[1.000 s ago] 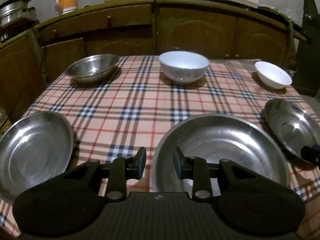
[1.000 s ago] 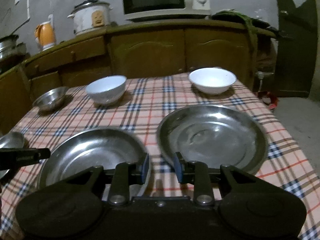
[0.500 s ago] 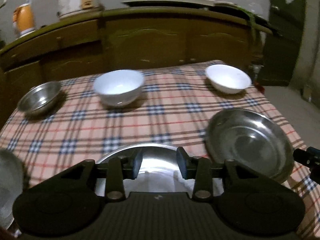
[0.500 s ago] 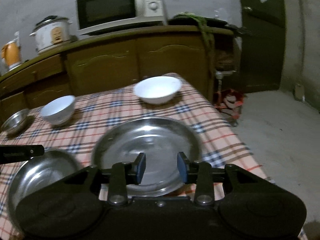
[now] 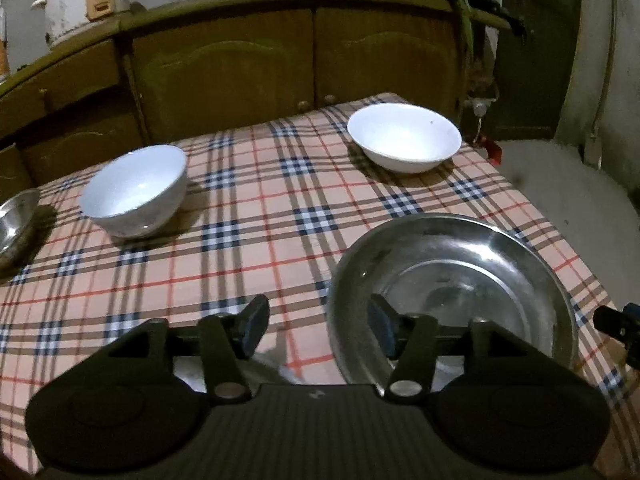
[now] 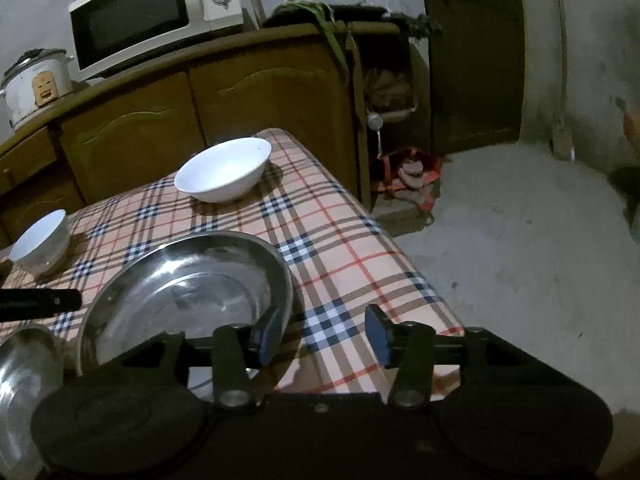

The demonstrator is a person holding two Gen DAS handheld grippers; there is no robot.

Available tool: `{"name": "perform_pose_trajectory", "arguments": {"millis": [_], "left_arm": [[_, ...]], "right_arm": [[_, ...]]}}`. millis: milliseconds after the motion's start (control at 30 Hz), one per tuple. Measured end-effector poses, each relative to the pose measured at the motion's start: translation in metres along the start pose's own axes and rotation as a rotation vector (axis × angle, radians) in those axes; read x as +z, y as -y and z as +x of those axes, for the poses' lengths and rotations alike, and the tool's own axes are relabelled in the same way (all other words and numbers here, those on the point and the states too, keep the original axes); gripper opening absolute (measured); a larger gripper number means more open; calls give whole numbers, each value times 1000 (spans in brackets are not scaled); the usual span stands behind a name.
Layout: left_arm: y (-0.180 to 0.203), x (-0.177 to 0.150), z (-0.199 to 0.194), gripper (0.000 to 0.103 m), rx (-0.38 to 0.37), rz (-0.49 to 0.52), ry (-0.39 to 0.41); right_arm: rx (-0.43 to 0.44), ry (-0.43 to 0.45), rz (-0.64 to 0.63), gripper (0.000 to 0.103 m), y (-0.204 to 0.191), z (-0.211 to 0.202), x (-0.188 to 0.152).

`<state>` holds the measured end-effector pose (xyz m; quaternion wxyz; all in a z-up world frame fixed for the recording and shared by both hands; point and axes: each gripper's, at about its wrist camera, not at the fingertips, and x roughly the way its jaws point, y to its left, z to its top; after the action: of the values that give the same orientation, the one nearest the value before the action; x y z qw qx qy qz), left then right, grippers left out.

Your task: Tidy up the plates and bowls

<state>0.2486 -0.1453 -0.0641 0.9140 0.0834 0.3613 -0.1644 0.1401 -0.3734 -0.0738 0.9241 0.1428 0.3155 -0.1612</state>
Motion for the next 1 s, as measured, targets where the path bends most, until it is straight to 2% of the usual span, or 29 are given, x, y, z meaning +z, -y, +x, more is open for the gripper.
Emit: {"name": "perform_pose_trajectory", "arguments": {"millis": [200,300,367,400,467,500,533,567,767,1000], "left_arm": [[6,6,23,59,5,15,-40],[7,8,32,54,-1,17,-58],[8,10,37,33,-8,17,-73],[8,10,40,28,-14,15,-81],[10,10,43,16,-20,13,-92],[11,10,44,14,-17,18,-89],[12,10,43,13,-26,19,-87],[13,10,41,12,-37,20,-86],[15,12,29,12,-44,18,-67],[19,20,0,11,-51,9,-3]], "right_arm": [[25,-41,29,65,1,22,1],[37,-58,34,65,-1,32,1],[53,-69,42,65,-2,36,1],[58,-73,48,63,-2,38,1],[65,-81,52,51,-3,40,1],[67,-81,51,34,-4,41,1],[60,-80,47,23,-5,40,1],[59,-74,44,21,-7,39,1],[47,-38,45,21,-8,26,6],[40,32,35,21,-7,-7,16]]}}
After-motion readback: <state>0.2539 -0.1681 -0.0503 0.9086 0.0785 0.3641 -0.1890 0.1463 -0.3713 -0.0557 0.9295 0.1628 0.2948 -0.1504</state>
